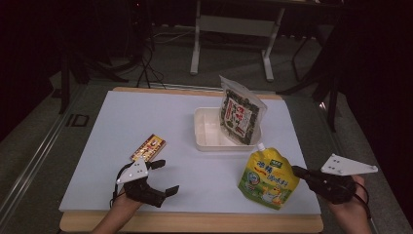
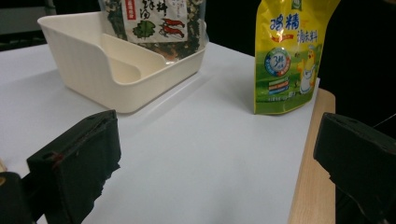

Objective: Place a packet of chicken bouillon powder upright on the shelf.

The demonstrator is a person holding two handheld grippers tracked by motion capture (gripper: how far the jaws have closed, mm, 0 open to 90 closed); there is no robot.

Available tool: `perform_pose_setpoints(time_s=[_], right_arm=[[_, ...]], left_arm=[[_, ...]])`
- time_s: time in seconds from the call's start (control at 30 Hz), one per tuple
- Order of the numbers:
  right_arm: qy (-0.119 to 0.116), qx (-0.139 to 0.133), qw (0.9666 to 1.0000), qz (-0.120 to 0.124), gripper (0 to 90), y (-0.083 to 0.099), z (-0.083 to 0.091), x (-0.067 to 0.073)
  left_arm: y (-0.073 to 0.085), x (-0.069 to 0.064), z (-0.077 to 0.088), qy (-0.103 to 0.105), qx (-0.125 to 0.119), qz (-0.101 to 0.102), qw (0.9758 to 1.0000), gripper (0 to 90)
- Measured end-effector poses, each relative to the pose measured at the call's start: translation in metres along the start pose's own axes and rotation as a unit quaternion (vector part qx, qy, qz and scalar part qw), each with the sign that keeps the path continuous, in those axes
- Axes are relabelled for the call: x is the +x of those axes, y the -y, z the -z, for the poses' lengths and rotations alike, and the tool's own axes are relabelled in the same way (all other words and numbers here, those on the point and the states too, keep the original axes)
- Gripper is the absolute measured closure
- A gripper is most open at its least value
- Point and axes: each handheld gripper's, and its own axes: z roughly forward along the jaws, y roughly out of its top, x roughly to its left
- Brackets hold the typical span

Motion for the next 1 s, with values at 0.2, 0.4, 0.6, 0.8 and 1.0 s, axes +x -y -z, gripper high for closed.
perform_pose_setpoints(time_s=[0.2,0.4,0.6,0.8,1.0], right_arm=[[-0.012,-0.002,0.9999,0.002,90.0,0.001,0.006,0.008],[-0.029,-0.012,0.9995,0.002,90.0,0.003,0.012,0.014],[-0.036,-0.012,0.9992,0.013,90.0,0.003,0.013,0.023],[-0.056,-0.017,0.9982,0.015,90.0,0.006,0.018,0.032],[-0.064,-0.016,0.9975,0.026,90.0,0.004,0.019,0.04]], left_arm=[[-0.002,-0.004,-0.005,0.022,-0.009,-0.003,0.9997,0.8],[-0.002,-0.011,-0.018,0.053,0.018,0.015,0.9983,4.0],[0.0,-0.019,-0.022,0.072,0.023,0.004,0.9971,3.9],[-0.001,-0.019,-0.028,0.083,0.025,0.023,0.9959,4.0],[-0.008,-0.025,-0.045,0.104,0.052,0.014,0.9932,4.6]])
